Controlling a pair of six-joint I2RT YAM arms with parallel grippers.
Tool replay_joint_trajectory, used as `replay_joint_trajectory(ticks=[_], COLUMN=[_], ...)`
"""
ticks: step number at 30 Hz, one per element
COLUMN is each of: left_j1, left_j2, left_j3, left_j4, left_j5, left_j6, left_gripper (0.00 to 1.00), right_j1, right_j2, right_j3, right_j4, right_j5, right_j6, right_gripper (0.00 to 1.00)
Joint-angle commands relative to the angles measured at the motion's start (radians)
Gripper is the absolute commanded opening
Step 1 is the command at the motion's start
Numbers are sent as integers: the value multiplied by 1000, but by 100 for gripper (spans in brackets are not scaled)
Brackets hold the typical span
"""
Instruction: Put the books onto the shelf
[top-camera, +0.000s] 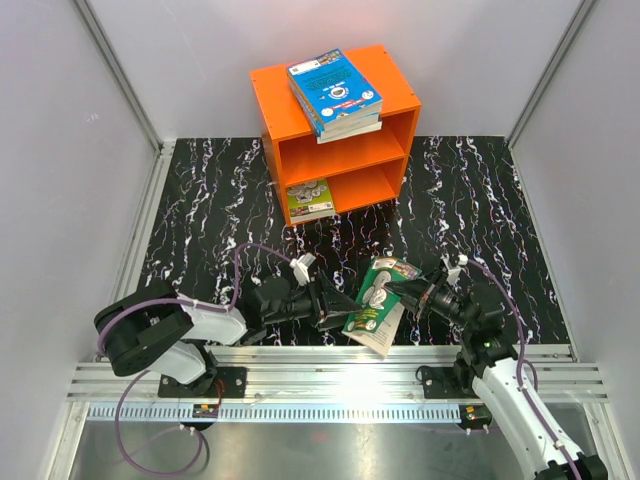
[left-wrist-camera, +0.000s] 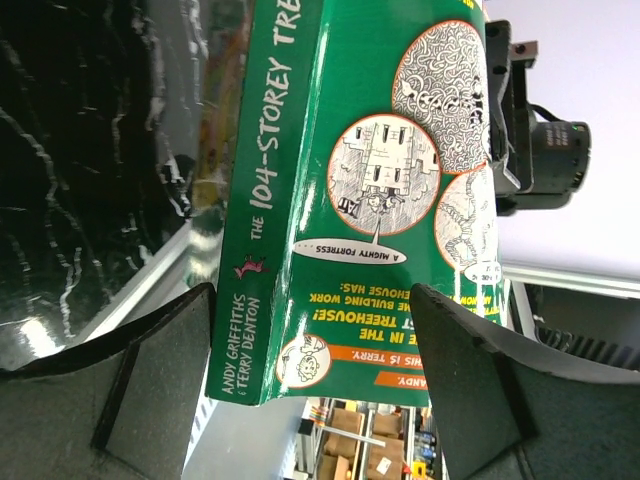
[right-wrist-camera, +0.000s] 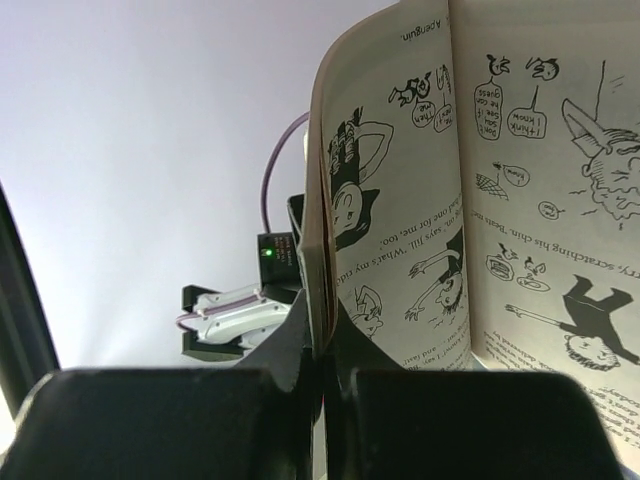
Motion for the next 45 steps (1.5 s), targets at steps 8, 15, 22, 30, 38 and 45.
replay_joint_trajectory(ticks=[8, 15, 22, 30, 38, 45], left_j1=[-3, 5, 16, 25, 25, 23], left_j2=[-1, -3, 26, 17, -245, -255], left_j3=[52, 51, 34, 16, 323, 629], left_j4=[109, 140, 354, 433, -601, -1304], left_j5=[39, 50, 80, 105, 96, -178], left_j6=[16, -4, -84, -130, 335, 629], left_gripper=[80, 71, 20, 0, 0, 0], right_j1=[9, 8, 9, 9, 9, 9], right_j2=[18, -70, -173, -127, 164, 364], right_j3=[-5, -64, -85, 38, 316, 544], right_j4=[316, 324, 74, -286, -658, -949], right_j5=[-74, -59, -65, -71, -47, -10], right_j6=[157, 208, 105, -157, -521, -786], right_gripper=[0, 0, 0, 3, 100, 100])
